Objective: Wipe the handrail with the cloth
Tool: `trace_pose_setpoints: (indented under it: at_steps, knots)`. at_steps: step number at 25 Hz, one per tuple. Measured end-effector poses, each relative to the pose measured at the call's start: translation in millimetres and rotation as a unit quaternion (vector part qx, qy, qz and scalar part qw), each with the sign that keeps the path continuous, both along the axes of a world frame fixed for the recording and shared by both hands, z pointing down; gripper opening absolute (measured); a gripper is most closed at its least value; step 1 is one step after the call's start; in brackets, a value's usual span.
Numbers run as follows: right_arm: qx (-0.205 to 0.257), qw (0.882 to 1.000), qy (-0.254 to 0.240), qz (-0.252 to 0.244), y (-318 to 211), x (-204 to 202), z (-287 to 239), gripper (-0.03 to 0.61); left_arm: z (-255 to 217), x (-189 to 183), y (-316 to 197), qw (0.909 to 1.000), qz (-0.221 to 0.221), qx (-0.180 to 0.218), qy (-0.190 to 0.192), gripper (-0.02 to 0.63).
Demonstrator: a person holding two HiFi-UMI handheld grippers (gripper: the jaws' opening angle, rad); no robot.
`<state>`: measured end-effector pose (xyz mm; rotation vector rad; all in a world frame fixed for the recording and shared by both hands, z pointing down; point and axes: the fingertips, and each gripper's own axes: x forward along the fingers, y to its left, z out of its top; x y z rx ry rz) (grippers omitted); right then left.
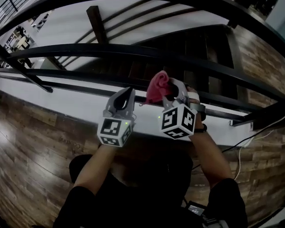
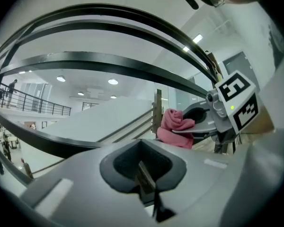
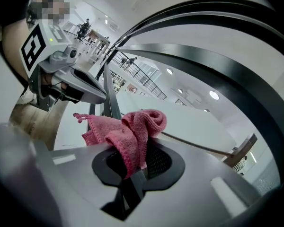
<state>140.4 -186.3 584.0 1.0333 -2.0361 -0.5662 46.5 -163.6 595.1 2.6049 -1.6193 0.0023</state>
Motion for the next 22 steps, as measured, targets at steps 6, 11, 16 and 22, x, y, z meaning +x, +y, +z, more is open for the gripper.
trace_pose_setpoints:
  at_steps: [6,11,16,22]
  knots:
    - [-0.014,1.000,0.025,0.012,3.7,28.8,0.9,0.046,-11.9,29.8,2.0,0.9990,0.044,-0.001,0.011,-0.002]
    - [0.004,0.999,0.041,0.020,7.8,58.4,-0.5,0.046,-13.3,49.4,3.7,0.9982,0.060,0.000,-0.006,-0.002]
    - [0.026,0.999,0.029,0.035,13.9,77.8,-3.3,0.046,-6.1,77.1,8.1,0.9958,0.091,-0.002,-0.014,-0.002]
    - [0.046,0.998,0.013,0.052,17.7,106.2,-7.4,0.046,-15.5,122.6,7.3,0.9922,0.124,0.006,0.016,-0.002]
